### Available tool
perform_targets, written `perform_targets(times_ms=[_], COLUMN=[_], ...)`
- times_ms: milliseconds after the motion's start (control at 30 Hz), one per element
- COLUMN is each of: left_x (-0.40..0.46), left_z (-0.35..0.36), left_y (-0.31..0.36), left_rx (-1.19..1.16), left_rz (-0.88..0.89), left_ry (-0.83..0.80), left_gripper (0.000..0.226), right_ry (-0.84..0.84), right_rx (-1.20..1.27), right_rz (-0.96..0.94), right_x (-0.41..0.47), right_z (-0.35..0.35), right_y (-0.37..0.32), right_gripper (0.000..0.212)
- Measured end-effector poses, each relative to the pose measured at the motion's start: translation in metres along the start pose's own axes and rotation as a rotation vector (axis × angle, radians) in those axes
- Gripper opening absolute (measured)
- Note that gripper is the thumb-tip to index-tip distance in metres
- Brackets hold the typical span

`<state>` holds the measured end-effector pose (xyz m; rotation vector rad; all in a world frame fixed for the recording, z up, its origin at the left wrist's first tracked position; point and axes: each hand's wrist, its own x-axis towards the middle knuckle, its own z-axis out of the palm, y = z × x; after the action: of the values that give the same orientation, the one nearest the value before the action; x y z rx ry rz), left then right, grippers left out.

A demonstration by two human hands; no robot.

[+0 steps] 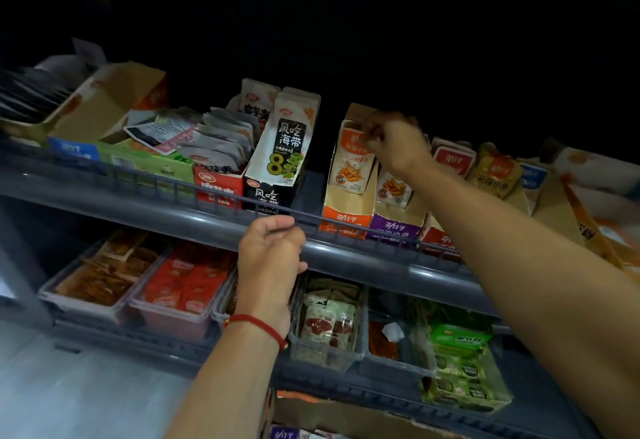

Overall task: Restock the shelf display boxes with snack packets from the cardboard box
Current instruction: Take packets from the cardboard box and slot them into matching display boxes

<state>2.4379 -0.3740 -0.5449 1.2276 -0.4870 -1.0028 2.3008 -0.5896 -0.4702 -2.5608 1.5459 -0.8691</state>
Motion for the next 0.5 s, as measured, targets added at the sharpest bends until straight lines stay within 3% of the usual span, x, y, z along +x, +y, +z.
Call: perform_targets(times_ms=[267, 500], left_x=[-0.0033, -0.0056], left_z=[0.0013, 0.0017], left_y=[-0.0002, 0.0007], left_rx=[0.006, 0.012], left_rz=[-0.005, -0.011], left_ry=[-0.004, -0.01], left_gripper=[0.021, 0.021], right_ry=[0.068, 0.113], right_rx=[-0.255, -0.363], right_rz=[-0.07, -0.136], right_x=[0.0005, 0.0035], right_z=[-0.0041, -0.0003], right_y=[-0.0054, 0.0023], right_gripper=[0.024, 0.039])
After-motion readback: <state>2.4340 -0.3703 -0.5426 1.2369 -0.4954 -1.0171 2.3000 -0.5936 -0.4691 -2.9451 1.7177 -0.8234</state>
